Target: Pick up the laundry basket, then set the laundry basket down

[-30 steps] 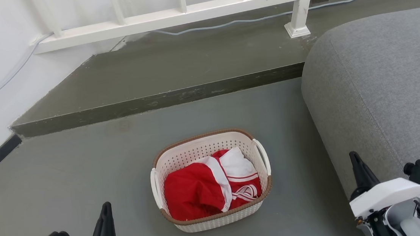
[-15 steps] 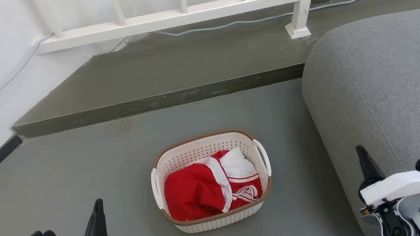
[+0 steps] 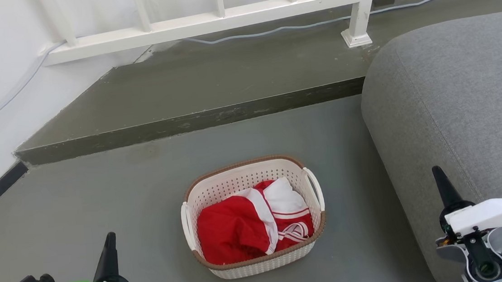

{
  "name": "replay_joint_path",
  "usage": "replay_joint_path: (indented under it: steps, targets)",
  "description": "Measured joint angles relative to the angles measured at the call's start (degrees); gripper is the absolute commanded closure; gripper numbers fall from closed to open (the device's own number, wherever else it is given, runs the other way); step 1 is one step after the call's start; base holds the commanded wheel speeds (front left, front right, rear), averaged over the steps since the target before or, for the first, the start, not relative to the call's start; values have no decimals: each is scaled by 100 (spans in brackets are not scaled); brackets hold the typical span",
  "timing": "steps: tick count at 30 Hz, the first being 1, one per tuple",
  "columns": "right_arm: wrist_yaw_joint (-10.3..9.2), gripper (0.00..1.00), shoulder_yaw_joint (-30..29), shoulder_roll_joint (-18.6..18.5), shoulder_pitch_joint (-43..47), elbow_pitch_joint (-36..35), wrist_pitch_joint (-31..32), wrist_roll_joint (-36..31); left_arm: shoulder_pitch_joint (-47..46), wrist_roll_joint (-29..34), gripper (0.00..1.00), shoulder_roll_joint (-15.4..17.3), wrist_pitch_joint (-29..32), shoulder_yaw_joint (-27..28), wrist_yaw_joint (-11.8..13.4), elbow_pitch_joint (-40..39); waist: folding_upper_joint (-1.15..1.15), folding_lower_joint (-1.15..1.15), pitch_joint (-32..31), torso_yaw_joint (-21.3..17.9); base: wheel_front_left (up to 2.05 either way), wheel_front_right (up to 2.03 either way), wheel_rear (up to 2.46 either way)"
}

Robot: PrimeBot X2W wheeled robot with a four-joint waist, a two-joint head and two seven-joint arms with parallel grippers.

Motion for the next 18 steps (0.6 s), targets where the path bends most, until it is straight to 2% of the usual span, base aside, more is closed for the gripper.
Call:
replay_joint_path:
  steps: [18]
  targets:
    - [214, 100, -370, 49, -164, 56, 291, 1203, -212, -1267, 100, 24, 258, 241, -180, 164, 0, 0, -25, 13, 0, 0, 0]
